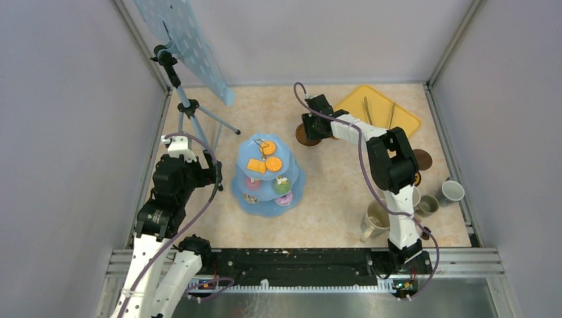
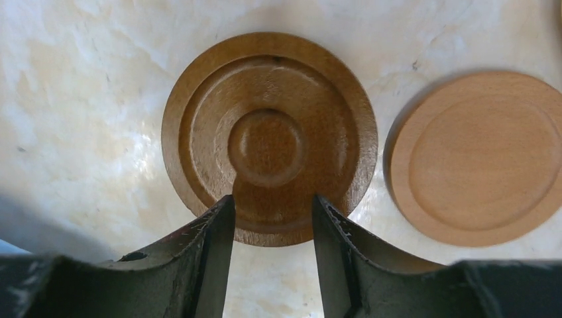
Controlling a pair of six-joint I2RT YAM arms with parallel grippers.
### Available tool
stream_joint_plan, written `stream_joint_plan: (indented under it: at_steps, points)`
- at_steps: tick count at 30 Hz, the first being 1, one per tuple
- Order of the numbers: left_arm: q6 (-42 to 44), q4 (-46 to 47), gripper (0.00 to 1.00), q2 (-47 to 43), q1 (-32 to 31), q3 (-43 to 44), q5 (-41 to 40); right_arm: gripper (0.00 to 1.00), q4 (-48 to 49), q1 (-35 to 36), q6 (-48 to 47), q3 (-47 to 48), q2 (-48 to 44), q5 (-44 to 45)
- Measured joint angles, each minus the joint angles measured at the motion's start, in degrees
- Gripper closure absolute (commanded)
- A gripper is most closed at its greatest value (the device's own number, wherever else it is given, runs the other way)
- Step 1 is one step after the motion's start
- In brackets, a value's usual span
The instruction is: Serve the afternoon tea
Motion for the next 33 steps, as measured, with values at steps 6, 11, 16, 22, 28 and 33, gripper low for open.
stream_joint_plan:
  at_steps: [6, 11, 16, 22, 28, 33]
  points:
    - [0.0, 0.0, 0.01, -0.4, 0.1, 0.0, 0.0, 0.56, -3.0, 3.5, -3.3, -0.7, -0.8, 8.6]
    - [0.0, 0.0, 0.01, -0.7, 0.1, 0.0, 0.0, 0.57, -4.0, 4.7, -4.2, -4.3, -3.5, 11.2]
    - [0.0, 0.0, 0.01, -1.0, 0.1, 0.0, 0.0, 0.58, -6.1, 5.4, -4.0, -11.0, -8.7, 9.9]
    - [0.0, 0.0, 0.01, -1.0, 0.1, 0.0, 0.0, 0.57, -8.1, 5.5, -3.0, -17.0, -13.5, 7.5]
    - [0.0, 0.0, 0.01, -1.0, 0.1, 0.0, 0.1, 0.49, -10.5, 5.5, -2.6, -18.6, -17.4, 8.0]
    - [0.0, 0.0, 0.01, -1.7, 0.1, 0.0, 0.0, 0.40, -11.5, 5.6, -2.2, -18.6, -29.5, 10.9]
